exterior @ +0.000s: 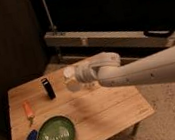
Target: Place the ceramic cup over the eraser
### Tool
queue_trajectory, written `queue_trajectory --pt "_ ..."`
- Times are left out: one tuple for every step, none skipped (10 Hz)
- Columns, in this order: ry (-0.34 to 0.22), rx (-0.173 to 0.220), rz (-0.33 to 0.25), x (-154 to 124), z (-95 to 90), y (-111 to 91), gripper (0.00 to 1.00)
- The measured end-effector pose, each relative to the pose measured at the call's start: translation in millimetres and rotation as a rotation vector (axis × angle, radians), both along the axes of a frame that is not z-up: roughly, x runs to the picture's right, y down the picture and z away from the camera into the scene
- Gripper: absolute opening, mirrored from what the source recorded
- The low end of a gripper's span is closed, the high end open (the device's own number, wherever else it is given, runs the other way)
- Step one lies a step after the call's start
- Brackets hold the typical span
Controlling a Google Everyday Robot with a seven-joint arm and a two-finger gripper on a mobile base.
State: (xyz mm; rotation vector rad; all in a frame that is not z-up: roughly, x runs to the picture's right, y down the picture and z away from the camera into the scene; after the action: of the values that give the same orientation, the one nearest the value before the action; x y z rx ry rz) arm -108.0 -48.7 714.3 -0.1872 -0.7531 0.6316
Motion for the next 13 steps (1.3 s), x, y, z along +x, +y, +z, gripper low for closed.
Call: queue_trajectory --pt "-0.040 0.003 -0.014 -10 9.5 -14 0.00" --pt "-0.077 0.004 -0.027 -22 17.6 -25 0.00" --pt "-0.122 0.002 -0.045 -37 25.4 -35 0.00" --pt "-0.159 -0.002 -0.054 -46 32.2 -43 0.00" --pt "-0.197 -0.007 -0.066 -55 38.5 -50 0.00" --pt "-0.236 -0.012 -0.079 -64 43.0 -55 0.00" --pt "-0.283 -0.015 -0.098 -73 46.2 -58 0.00" --pt "-0.308 -0.018 -0.109 -76 47.3 -60 0.00" --pt "-0.321 -0.017 -0.117 -79 46.7 -61 0.00" --pt "-0.344 -0.021 -0.132 -83 44.9 -61 0.00" --pt "-0.364 -0.021 -0.143 -86 41.4 -62 0.00" --pt "-0.378 -0.022 -0.151 -89 37.7 -62 0.00" --pt "-0.384 -0.025 -0.157 -89 35.3 -62 0.00"
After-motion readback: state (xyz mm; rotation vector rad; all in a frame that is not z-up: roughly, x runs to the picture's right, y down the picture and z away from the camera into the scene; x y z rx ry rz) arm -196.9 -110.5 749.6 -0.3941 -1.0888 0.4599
